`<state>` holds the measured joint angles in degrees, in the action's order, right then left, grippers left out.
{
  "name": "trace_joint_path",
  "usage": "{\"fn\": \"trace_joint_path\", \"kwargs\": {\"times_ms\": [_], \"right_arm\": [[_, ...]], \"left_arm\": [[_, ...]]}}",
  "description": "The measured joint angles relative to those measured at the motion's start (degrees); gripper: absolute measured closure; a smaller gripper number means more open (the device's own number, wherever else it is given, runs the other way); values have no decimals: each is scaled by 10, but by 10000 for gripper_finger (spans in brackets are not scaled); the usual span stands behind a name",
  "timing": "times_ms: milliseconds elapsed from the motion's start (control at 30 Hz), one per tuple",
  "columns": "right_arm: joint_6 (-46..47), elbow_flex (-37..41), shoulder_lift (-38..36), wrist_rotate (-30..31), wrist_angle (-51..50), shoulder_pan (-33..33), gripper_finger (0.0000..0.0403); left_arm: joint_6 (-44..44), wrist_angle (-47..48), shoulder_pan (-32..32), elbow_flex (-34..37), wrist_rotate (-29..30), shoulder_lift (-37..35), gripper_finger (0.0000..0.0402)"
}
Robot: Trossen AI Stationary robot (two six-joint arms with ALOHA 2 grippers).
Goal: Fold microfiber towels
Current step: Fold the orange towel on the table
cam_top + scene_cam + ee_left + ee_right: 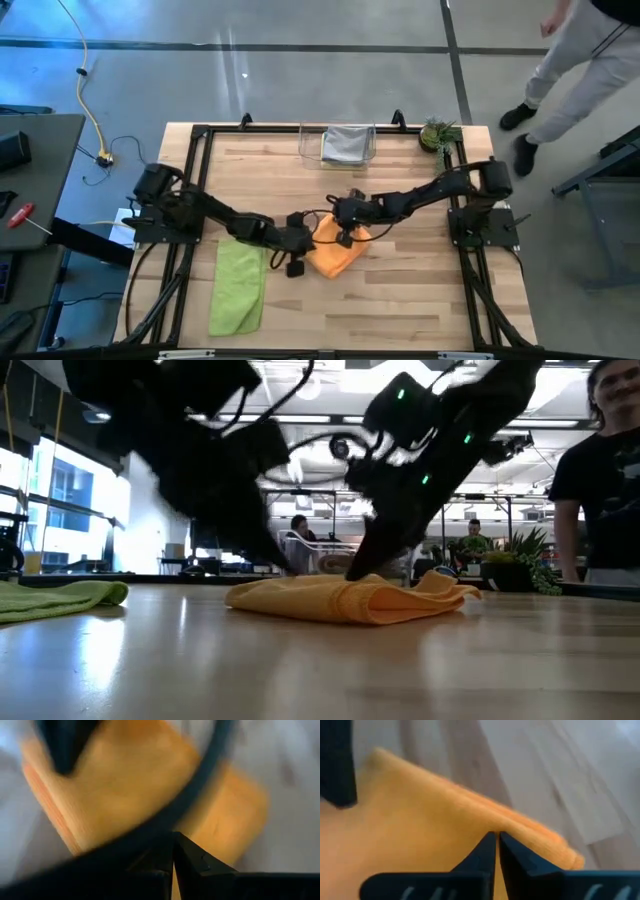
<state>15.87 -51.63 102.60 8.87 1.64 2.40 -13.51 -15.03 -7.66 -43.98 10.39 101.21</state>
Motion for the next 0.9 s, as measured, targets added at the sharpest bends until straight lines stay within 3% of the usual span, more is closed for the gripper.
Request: {"fn": "trace_joint_path", "kwargs": {"times_ms": [200,567,800,900], "right_arm": [[-14,0,35,23,13,-25,398],[-56,0,20,35,-5,-44,402],[-56,0,-55,46,-53,-35,403],[-39,0,-75,12,-66,-8,403]], "left_arm": [[-14,48,-3,3,30,15,401],[-35,69,-21,1,57,21,401],[-19,88,-22,2,23,-32,401],[1,90,-21,2,-2,-63,401]]}}
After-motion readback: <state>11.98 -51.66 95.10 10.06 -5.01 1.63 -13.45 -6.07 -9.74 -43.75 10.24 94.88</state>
